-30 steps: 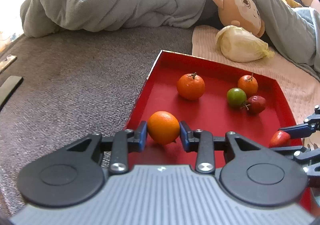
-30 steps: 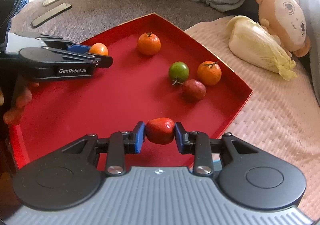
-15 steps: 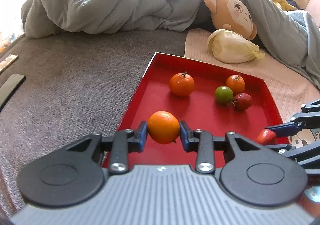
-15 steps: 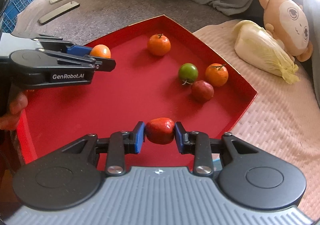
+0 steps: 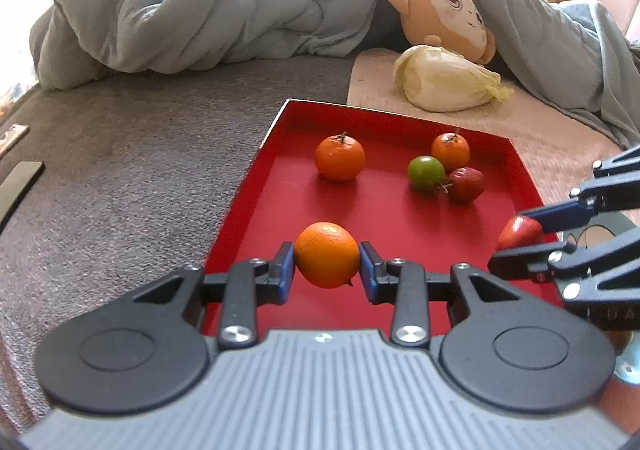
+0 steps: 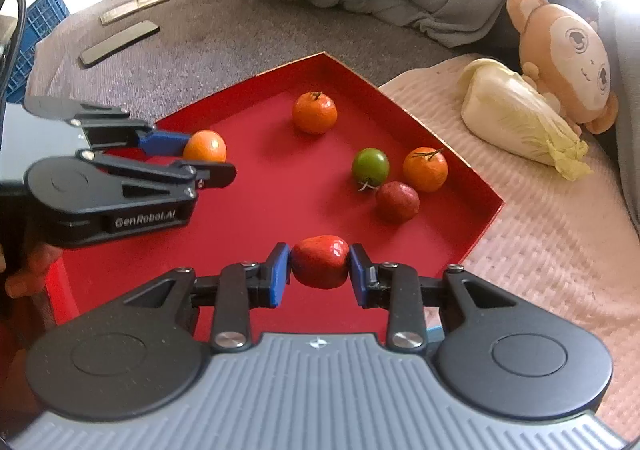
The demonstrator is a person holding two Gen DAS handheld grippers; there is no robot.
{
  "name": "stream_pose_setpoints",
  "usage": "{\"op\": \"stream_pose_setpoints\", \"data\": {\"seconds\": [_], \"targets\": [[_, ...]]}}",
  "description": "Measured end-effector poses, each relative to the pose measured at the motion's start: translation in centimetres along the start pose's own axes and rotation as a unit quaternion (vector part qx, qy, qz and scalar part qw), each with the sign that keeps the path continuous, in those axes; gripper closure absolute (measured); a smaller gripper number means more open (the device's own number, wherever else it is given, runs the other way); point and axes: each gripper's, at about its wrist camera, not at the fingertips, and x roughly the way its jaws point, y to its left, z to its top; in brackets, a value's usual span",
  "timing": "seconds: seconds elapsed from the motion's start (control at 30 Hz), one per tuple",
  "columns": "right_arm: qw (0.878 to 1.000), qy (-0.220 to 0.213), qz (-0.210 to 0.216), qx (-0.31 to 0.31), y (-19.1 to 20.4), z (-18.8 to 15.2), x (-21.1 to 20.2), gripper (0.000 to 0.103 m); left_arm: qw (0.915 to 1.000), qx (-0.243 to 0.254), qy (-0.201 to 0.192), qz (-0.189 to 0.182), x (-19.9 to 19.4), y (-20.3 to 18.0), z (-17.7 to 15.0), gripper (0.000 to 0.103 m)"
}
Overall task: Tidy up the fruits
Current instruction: 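Carry the orange tomato in the left gripper and red tomato in the right to the tiger plate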
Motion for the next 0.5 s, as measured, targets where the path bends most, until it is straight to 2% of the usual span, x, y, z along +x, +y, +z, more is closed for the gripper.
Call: {"op": "stream_pose_setpoints", "data": {"seconds": [0.5], "targets": [[0.999, -0.02, -0.017, 0.026, -2.1, -1.6, -3.0, 0.065, 0.9994, 0.028, -0.007, -0.022, -1.2, -3.6, 0.4, 0.065]]}}
